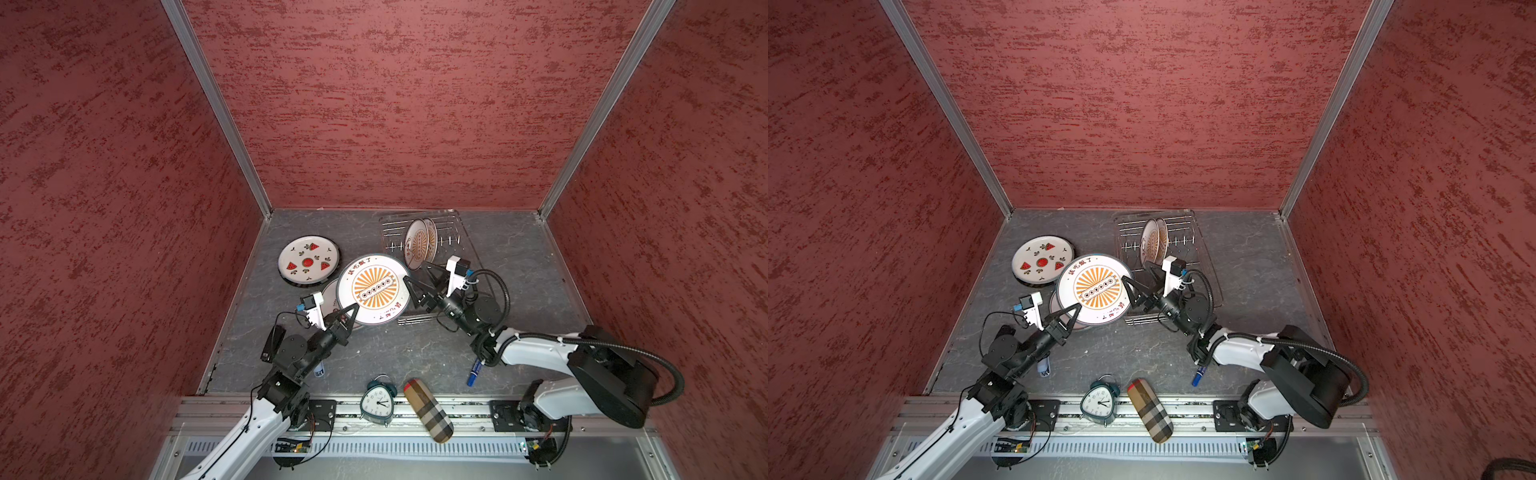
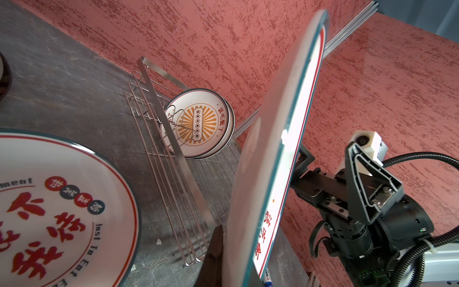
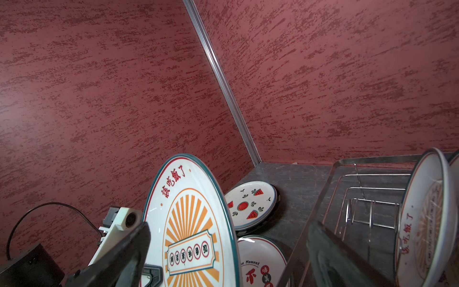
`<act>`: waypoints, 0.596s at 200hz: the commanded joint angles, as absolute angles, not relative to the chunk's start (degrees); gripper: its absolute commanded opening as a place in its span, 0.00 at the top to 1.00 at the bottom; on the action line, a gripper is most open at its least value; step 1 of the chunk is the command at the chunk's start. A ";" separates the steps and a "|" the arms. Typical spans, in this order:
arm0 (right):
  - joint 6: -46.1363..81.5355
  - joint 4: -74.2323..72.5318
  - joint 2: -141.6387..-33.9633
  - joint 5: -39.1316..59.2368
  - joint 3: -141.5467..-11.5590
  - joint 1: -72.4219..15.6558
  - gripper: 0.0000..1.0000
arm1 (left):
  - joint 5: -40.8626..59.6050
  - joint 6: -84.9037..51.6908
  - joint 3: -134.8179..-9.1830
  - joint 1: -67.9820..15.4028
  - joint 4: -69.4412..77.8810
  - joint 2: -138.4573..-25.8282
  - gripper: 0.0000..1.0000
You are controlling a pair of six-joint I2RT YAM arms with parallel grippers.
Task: Unload the plates from the dish rack
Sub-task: 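Carry the plate with the left gripper while the right gripper releases and withdraws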
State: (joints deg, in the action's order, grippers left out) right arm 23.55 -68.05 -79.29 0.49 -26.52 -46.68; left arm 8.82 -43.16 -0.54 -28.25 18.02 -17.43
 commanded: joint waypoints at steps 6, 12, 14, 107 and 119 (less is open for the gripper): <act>18.87 -61.17 -77.20 0.96 -27.16 -46.93 0.01 | 8.31 -44.92 -1.98 -26.80 16.11 -16.01 1.00; 18.20 -59.66 -77.15 1.47 -27.69 -46.91 0.01 | 8.30 -45.23 -2.14 -26.28 15.28 -15.77 1.00; 18.02 -59.21 -77.16 1.62 -27.82 -46.93 0.01 | 8.29 -45.36 -2.23 -26.10 14.98 -15.61 1.00; 14.51 -55.60 -82.50 10.74 -31.82 -47.02 0.01 | 17.04 -53.59 -5.98 -14.43 4.62 -13.64 1.00; 14.44 -55.17 -84.11 12.68 -32.87 -47.02 0.01 | 18.85 -54.96 -6.09 -12.13 3.29 -13.58 1.00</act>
State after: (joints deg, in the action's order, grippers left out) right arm 16.21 -55.72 -81.78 6.70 -29.80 -46.70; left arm 13.41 -50.83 -4.40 -15.59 3.38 -13.98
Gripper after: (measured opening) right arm 0.989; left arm 0.086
